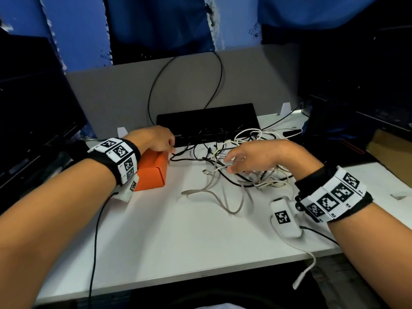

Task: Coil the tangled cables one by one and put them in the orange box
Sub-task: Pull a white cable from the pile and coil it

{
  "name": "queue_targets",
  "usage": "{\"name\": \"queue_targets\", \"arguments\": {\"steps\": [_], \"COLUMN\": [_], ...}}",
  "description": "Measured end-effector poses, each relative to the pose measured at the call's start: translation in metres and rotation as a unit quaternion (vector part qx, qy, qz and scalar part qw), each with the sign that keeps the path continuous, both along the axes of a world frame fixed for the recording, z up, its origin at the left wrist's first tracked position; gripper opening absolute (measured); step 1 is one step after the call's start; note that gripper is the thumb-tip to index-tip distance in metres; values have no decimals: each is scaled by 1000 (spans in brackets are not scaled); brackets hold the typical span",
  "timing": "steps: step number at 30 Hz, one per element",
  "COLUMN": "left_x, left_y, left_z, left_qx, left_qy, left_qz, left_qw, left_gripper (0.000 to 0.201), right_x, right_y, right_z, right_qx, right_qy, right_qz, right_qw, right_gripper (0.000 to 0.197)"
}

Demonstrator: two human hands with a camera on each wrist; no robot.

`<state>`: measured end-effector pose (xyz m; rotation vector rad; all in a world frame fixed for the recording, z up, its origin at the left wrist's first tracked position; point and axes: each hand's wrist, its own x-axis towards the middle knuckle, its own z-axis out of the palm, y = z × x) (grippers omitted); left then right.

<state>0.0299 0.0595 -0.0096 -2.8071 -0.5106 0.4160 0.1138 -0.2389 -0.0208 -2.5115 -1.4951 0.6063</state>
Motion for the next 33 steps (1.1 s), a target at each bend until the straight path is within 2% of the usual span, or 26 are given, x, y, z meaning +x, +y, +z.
{"name": "queue_targets", "arguments": {"steps": [2,4,8,10,12,14,17,19,21,24,26,28,29,31,33], "left_x": [6,9,9,11,15,19,15,5,-12,-44,-66,-84,-91,-101,-106], "left_y": [-12,-32,-94,-115,-124,-122,-113,-111,-114,-120,-121,-125,-127,-128,-127], "left_z": [-1,-3,-17,-32,-43,-45,-30,-14,2,17,18,16,14,10,10], "left_qx": [-15,-48,-186,-160,-87,-60,-137,-220,-305,-359,-397,-444,-460,-473,-465], "left_qy": [-13,-10,73,100,88,41,-64,-155,-238,-324,-363,-390,-403,-431,-453], "left_qz": [-21,-41,-59,-73,-102,-122,-138,-146,-153,-171,-172,-164,-158,-141,-122], "left_qw": [1000,998,978,979,987,990,979,952,909,858,825,790,775,756,751], "left_gripper": [32,35,44,49,48,36,32,32,31,34,36,38,38,38,39], "right_x": [1,2,4,4,3,5,11,14,14,15,14,8,1,-13,-25], "right_y": [2,2,1,2,2,1,3,7,10,10,6,3,2,4,4], "right_z": [-1,-1,-4,-5,-4,-5,-11,-15,-15,-12,-9,-5,-1,5,10], "right_qx": [1,-4,-27,-30,-18,-1,37,107,186,240,242,248,253,268,267], "right_qy": [0,-9,-58,-77,-87,-86,-61,-42,-52,-68,-19,101,168,304,383], "right_qz": [2,6,3,11,16,15,20,15,-9,-17,-9,12,34,91,132], "right_qw": [1000,1000,998,997,996,996,997,993,981,968,970,963,952,910,874], "right_gripper": [54,53,51,51,51,49,46,30,11,25,18,3,8,24,35]}}
